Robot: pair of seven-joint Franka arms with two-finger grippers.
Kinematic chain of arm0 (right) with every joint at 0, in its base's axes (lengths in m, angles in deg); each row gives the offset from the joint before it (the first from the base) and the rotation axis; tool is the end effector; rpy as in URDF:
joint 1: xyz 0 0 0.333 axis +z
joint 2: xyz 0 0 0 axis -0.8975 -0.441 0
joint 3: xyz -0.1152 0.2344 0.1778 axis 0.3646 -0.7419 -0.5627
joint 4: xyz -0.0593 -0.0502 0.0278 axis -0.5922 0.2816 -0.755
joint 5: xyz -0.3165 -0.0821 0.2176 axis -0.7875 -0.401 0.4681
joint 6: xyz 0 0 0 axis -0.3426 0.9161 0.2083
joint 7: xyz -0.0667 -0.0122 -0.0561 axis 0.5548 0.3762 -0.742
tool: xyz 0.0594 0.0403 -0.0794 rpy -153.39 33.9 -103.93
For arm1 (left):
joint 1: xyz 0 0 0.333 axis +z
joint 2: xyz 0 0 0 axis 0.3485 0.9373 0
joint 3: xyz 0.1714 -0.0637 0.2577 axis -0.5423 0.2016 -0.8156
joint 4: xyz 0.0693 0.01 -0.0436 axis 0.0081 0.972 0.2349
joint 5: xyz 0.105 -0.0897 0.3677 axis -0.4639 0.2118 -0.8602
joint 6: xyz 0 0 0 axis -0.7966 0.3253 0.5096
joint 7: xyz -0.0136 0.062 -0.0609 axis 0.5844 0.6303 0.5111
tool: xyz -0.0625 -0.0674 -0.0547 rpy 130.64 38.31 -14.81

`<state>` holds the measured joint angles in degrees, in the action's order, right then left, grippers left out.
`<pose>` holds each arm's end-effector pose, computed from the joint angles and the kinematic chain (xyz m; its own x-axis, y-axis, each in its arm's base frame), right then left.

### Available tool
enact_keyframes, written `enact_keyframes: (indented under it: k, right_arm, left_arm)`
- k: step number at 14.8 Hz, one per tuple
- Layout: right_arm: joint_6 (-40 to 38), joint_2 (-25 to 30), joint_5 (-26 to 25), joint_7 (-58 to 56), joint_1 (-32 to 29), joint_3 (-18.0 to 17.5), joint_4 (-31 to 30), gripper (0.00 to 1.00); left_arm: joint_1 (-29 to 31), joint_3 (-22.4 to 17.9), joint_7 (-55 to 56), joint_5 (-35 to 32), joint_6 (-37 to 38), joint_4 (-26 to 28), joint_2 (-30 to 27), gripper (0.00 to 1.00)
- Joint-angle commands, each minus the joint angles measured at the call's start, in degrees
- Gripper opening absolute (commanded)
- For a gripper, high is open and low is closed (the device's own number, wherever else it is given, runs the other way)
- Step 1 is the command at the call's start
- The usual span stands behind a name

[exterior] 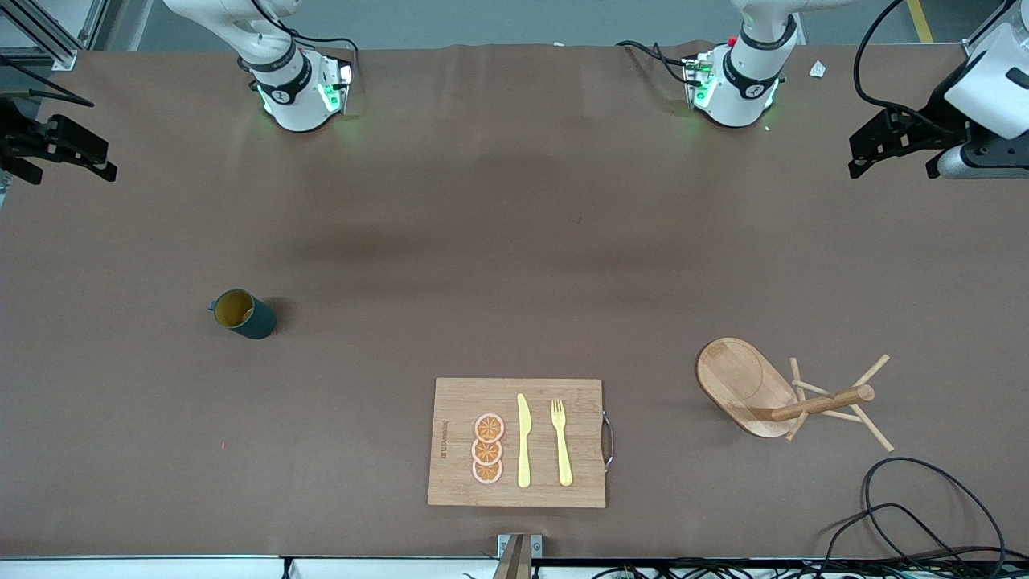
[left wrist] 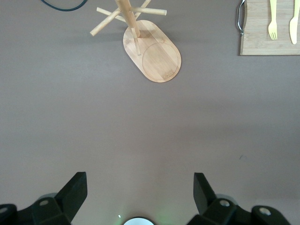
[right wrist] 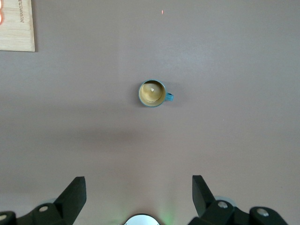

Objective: Pass cup and hang on rack

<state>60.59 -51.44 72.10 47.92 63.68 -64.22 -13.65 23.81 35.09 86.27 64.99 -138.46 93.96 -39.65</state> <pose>0.5145 -0.0182 0.6600 0.9977 0.0340 -0.0581 0.0340 -0.9994 -0.0023 0.5145 -0.0751 0.6647 0.9995 -0.0289 -0.0134 -0.0290 -0.9995 -0.0085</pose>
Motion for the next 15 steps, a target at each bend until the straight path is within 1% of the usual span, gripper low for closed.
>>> enact_keyframes:
  k: [1, 4, 6, 15]
  right_arm:
    - [-0.23, 0.87, 0.49, -0.27, -0.29, -0.08, 0.31, 1.0]
    - [-0.22, 0.86, 0.93, -0.44, -0.29, -0.08, 0.22, 1.0]
    - [-0.4, 0.86, 1.02, -0.44, -0.38, -0.08, 0.05, 1.0]
    - [-0.84, 0.78, 1.19, -0.09, -0.29, -0.08, 0.14, 1.0]
  left_arm:
    - [0.45, -0.23, -0.44, -0.07, 0.13, -0.15, -0.63, 1.0]
    - [0.54, -0.41, -0.53, -0.41, 0.22, -0.59, -0.28, 1.0]
    - [0.36, -0.24, -0.18, -1.82, 0.22, -1.12, -0.02, 1.0]
    - [2.12, -0.32, -0.88, -1.65, 0.92, -0.95, -0.1, 1.0]
